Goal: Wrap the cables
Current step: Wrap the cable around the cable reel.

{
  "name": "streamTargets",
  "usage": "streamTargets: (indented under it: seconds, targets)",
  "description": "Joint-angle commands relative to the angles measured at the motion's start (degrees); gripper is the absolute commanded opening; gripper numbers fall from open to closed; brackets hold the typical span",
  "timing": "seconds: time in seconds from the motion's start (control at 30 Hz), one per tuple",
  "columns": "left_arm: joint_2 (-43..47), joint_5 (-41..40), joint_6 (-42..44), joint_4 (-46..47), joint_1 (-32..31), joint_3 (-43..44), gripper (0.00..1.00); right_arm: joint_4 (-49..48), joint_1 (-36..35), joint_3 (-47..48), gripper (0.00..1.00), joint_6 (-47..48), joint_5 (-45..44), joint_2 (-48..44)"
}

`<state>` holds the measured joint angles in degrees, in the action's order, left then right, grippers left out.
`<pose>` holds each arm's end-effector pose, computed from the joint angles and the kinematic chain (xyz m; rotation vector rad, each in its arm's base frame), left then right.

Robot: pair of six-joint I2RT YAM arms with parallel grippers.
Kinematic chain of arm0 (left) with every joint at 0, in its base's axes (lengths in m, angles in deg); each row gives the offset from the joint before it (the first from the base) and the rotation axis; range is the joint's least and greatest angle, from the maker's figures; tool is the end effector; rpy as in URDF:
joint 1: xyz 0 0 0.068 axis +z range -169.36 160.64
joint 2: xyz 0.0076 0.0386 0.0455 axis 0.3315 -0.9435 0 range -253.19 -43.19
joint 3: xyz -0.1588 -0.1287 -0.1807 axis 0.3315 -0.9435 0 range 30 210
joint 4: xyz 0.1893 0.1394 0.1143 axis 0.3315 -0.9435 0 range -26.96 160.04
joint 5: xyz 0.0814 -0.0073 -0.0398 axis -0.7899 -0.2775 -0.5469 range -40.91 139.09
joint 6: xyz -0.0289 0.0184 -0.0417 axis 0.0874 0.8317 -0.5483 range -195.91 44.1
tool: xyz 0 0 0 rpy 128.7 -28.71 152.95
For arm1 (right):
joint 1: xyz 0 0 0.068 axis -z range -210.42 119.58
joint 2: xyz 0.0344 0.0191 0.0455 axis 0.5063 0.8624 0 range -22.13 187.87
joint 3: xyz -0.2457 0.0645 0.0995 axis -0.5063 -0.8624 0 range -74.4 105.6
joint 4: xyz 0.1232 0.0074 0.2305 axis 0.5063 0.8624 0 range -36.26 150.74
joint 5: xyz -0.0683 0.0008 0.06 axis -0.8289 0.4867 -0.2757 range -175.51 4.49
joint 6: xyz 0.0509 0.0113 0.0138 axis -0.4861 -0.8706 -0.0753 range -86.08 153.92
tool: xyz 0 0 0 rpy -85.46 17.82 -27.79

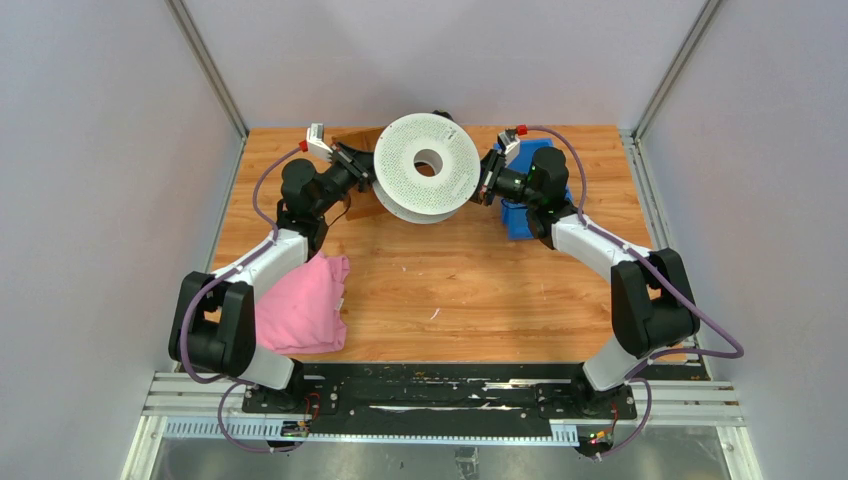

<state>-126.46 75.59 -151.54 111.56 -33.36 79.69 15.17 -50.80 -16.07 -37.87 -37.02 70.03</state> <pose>0.3175 -0.0955 0.3048 -0.4494 1.6012 -1.5686 0.3321 0.1519 0.2988 -0.0118 1.8576 1.8268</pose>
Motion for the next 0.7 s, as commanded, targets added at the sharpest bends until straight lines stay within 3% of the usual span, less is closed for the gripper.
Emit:
streamTargets:
  seconds: [0.0, 0.67]
  targets:
    - [0.27, -0.22, -0.87, 6.29, -0.26, 0.19, 0.00, -0.37, -1.15, 0.42, 0.01, -1.62, 1.77, -0.53]
    - [-0.14, 0.79, -1.03, 7.64, 2.31, 0.49, 0.00, -2.56, 1.13, -0.64, 0.01, -5.49, 4.22, -2.17]
